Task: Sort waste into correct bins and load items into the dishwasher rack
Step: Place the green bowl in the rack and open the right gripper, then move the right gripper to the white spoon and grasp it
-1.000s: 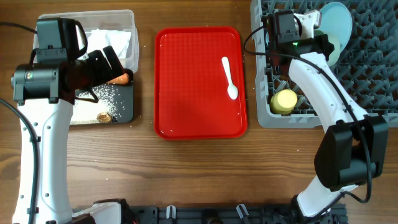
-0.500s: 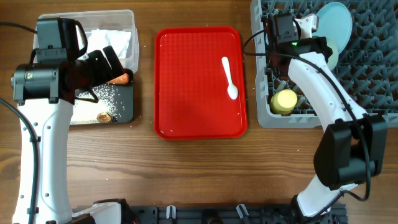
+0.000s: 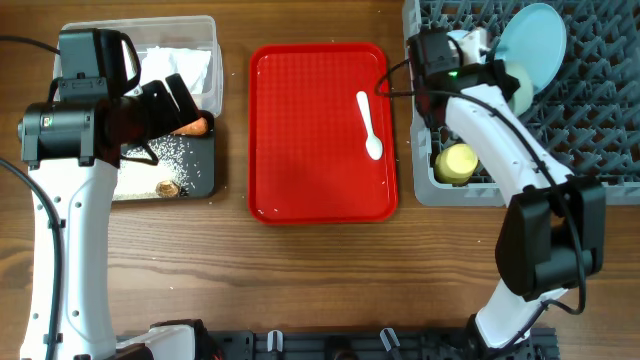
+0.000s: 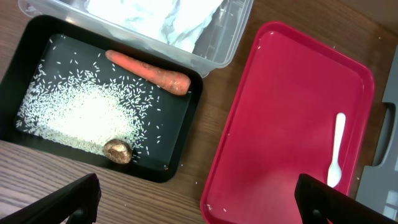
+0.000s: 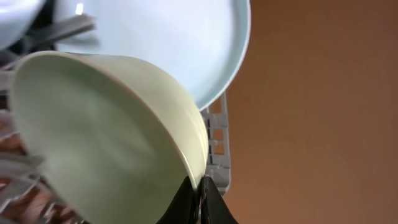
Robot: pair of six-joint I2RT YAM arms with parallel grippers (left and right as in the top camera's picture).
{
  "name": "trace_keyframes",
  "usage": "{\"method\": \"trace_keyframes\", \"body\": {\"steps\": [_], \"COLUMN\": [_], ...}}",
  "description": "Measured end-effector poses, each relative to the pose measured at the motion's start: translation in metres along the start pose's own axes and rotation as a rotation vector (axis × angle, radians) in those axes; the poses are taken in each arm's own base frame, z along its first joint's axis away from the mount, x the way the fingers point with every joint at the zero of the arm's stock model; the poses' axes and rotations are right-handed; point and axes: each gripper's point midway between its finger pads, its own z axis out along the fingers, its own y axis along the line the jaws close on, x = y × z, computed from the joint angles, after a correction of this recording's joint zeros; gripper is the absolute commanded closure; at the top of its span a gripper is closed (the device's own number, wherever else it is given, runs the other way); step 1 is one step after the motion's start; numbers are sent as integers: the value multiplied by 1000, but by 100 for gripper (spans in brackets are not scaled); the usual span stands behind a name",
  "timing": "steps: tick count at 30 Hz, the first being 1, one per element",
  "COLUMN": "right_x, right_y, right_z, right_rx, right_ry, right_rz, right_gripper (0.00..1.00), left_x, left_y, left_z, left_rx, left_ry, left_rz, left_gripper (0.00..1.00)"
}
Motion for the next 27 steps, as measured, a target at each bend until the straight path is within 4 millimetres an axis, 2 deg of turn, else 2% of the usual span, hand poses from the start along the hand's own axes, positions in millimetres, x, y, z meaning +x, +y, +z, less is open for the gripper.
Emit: {"method": "trace_keyframes", "body": {"steps": [1, 5, 8, 10, 15, 17, 22, 27], "right_x": [-1, -2, -3, -5, -12, -15, -22, -40], "right_y": [2, 8, 17, 22, 34, 39, 46, 44], "right_z": [-2, -8, -17, -24, -43, -53, -70, -78], "right_rx": [-1, -23, -52, -65, -88, -95, -104, -105], "right_ry": [-4, -17, -33, -49, -98, -122, -168, -222], "right_rz": [-6, -37, -70, -85, -105, -114, -129, -29], "right_gripper": [94, 65, 49, 28, 14, 0, 0, 0], "left_x": [0, 0, 0, 0, 0, 0, 0, 0], "left_y": [0, 0, 0, 0, 0, 0, 0, 0], "left_z": [0, 0, 0, 0, 0, 0, 0, 0], "left_rx": [0, 0, 0, 0, 0, 0, 0, 0], "left_ry": [0, 0, 0, 0, 0, 0, 0, 0], "left_rz": [0, 0, 0, 0, 0, 0, 0, 0], "left_gripper": [0, 0, 0, 0, 0, 0, 0, 0]}}
